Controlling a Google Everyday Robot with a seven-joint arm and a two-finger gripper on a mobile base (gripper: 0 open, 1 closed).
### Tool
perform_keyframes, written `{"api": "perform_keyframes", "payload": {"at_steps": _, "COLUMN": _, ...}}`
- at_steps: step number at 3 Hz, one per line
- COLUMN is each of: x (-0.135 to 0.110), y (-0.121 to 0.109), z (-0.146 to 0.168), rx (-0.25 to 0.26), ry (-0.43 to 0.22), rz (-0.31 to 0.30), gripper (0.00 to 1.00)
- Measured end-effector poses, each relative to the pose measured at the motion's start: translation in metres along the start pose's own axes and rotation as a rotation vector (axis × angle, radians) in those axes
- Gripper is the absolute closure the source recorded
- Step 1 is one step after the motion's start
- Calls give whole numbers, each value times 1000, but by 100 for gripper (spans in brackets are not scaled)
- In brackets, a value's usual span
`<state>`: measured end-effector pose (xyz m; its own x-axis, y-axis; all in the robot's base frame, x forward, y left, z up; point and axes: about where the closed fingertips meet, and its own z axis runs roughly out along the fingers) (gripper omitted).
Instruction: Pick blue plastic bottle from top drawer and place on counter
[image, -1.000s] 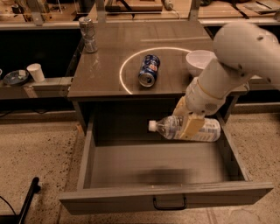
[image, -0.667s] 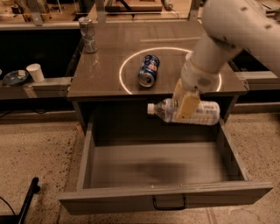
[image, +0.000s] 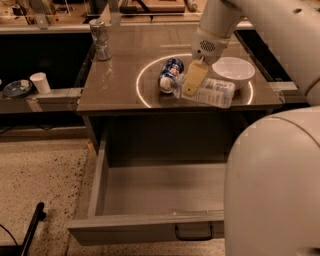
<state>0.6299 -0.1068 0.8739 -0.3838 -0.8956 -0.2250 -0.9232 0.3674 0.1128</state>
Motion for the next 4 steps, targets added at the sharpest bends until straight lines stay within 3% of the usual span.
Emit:
{"api": "perform_keyframes", "payload": {"at_steps": 1, "x": -9, "y": -18, "z": -16, "rx": 83, "ry": -58, "rz": 0, "gripper": 100}}
{"api": "perform_keyframes", "payload": {"at_steps": 2, "x": -14, "y": -22, "z": -13, "rx": 92, "ry": -70, "rz": 0, "gripper": 100}}
{"api": "perform_keyframes", "payload": {"at_steps": 3, "x": -26, "y": -32, "z": 1, "rx": 59, "ry": -114, "rz": 28, "gripper": 100}}
{"api": "perform_keyframes", "payload": {"at_steps": 4, "x": -32, "y": -54, "z": -12, "rx": 25, "ry": -261, "rz": 195, "gripper": 100}}
